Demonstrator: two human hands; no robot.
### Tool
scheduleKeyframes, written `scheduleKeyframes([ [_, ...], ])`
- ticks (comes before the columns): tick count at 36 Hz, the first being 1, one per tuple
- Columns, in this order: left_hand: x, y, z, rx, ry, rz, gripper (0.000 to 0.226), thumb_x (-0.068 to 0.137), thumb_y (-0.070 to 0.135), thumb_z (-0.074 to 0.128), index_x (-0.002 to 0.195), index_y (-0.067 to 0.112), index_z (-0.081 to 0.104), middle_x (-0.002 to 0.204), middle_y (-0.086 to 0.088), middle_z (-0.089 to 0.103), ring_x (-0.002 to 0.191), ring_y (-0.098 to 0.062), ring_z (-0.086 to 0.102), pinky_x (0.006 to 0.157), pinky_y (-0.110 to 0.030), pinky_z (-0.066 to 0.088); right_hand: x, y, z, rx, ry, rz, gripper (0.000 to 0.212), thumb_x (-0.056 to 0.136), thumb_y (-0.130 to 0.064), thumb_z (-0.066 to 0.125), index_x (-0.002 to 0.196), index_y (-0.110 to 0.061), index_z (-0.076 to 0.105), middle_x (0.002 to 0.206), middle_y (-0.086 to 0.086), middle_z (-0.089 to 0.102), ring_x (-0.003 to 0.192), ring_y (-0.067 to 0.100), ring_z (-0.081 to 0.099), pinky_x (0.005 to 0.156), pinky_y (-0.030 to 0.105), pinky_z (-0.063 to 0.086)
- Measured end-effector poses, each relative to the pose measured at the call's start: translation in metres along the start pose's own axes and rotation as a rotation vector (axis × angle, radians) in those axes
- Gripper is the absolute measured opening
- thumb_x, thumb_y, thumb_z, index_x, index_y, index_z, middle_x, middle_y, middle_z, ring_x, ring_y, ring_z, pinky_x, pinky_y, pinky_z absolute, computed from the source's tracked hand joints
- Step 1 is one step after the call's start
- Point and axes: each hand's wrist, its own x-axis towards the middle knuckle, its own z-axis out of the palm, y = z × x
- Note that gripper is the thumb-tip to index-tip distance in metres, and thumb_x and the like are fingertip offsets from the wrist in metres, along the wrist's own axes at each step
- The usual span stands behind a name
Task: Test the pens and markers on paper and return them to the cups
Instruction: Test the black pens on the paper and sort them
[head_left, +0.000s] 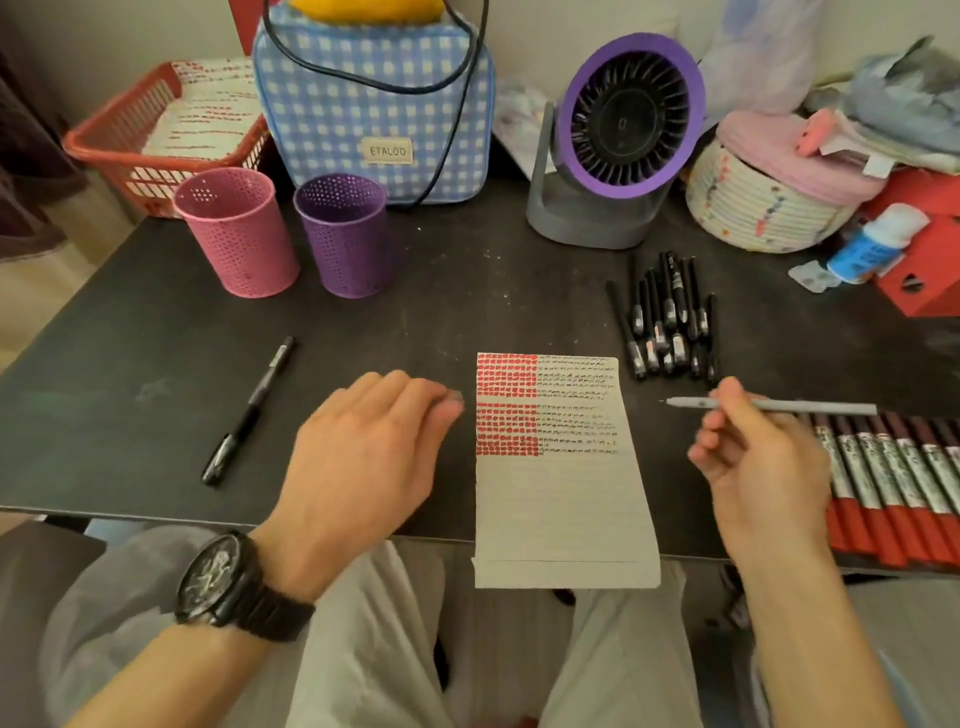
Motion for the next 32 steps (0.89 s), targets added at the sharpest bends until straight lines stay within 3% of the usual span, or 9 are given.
scheduleKeyframes([
  [3,0.001,-0.012,0.006,-0.108,-0.077,-0.121,0.048,0.106,0.050,0.024,0.100,0.022,0.062,0.089,0.005,0.062,0.077,-0.015,0.056,0.072,-0.041,0.050,0.003,0.004,-0.003,-0.120,-0.129,-0.024,0.009,0.093,-0.027,0.071,0.085,-0.022,0.073,0.067,0.000,0.065,0.058,0.011,0.062,0.050,0.023,0.053],
  [6,0.007,-0.002,0.021,-0.246,-0.093,-0.116,0.048,0.104,0.053,0.019,0.094,0.024,0.056,0.086,0.009,0.057,0.077,-0.010,0.052,0.074,-0.038,0.046,-0.004,0.012,0.011,-0.206,-0.252,-0.002,0.015,0.086,-0.038,0.072,0.080,-0.024,0.072,0.064,0.002,0.063,0.057,0.013,0.061,0.049,0.025,0.053],
  [10,0.013,0.011,0.042,-0.356,-0.083,-0.053,0.041,0.102,0.058,0.030,0.103,0.025,0.054,0.107,0.011,0.063,0.095,-0.006,0.054,0.085,-0.024,0.043,-0.010,0.017,0.029,-0.270,-0.359,-0.024,0.025,0.083,-0.043,0.070,0.077,-0.019,0.071,0.062,0.005,0.063,0.053,0.015,0.060,0.047,0.025,0.051],
  [13,0.015,0.010,0.054,-0.336,-0.130,-0.040,0.028,0.099,0.054,0.043,0.107,0.028,0.049,0.123,0.011,0.062,0.109,-0.005,0.054,0.094,-0.019,0.036,-0.011,0.019,0.038,-0.308,-0.437,-0.018,0.023,0.088,-0.036,0.070,0.083,-0.014,0.073,0.068,0.011,0.069,0.056,0.020,0.065,0.049,0.027,0.054],
  [19,0.016,0.004,0.063,-0.286,-0.164,-0.056,0.026,0.092,0.055,0.047,0.108,0.035,0.042,0.130,0.015,0.058,0.110,-0.001,0.050,0.092,-0.018,0.034,-0.005,0.028,0.043,-0.377,-0.419,-0.021,0.012,0.098,-0.014,0.064,0.093,-0.015,0.075,0.081,0.014,0.075,0.061,0.023,0.069,0.056,0.027,0.059],
  [22,0.017,0.004,0.064,-0.279,-0.168,-0.069,0.026,0.092,0.056,0.049,0.108,0.037,0.040,0.133,0.015,0.057,0.113,-0.004,0.053,0.092,-0.019,0.036,-0.004,0.032,0.047,-0.419,-0.407,-0.090,0.007,0.095,-0.020,0.070,0.091,-0.016,0.074,0.078,0.012,0.075,0.061,0.021,0.071,0.056,0.026,0.059],
  [25,0.017,0.005,0.063,-0.291,-0.157,-0.079,0.027,0.091,0.054,0.053,0.104,0.042,0.032,0.134,0.014,0.058,0.113,-0.005,0.054,0.091,-0.020,0.038,-0.003,0.035,0.051,-0.452,-0.363,-0.165,0.017,0.091,-0.031,0.075,0.082,-0.016,0.071,0.067,0.009,0.072,0.056,0.019,0.069,0.052,0.024,0.056],
  [28,0.016,0.006,0.064,-0.296,-0.144,-0.104,0.029,0.091,0.051,0.057,0.111,0.036,0.042,0.129,0.013,0.059,0.109,-0.006,0.055,0.090,-0.020,0.039,-0.003,0.042,0.053,-0.492,-0.309,-0.212,0.031,0.089,-0.037,0.077,0.074,-0.012,0.066,0.056,0.006,0.066,0.045,0.014,0.061,0.046,0.021,0.050],
  [32,0.015,0.005,0.065,-0.302,-0.150,-0.140,0.041,0.090,0.052,0.060,0.124,0.031,0.048,0.123,0.016,0.058,0.100,0.001,0.050,0.086,-0.019,0.040,-0.004,0.053,0.051,-0.581,-0.244,-0.321,0.034,0.089,-0.036,0.077,0.063,-0.022,0.060,0.052,0.000,0.064,0.045,0.009,0.060,0.048,0.020,0.047],
])
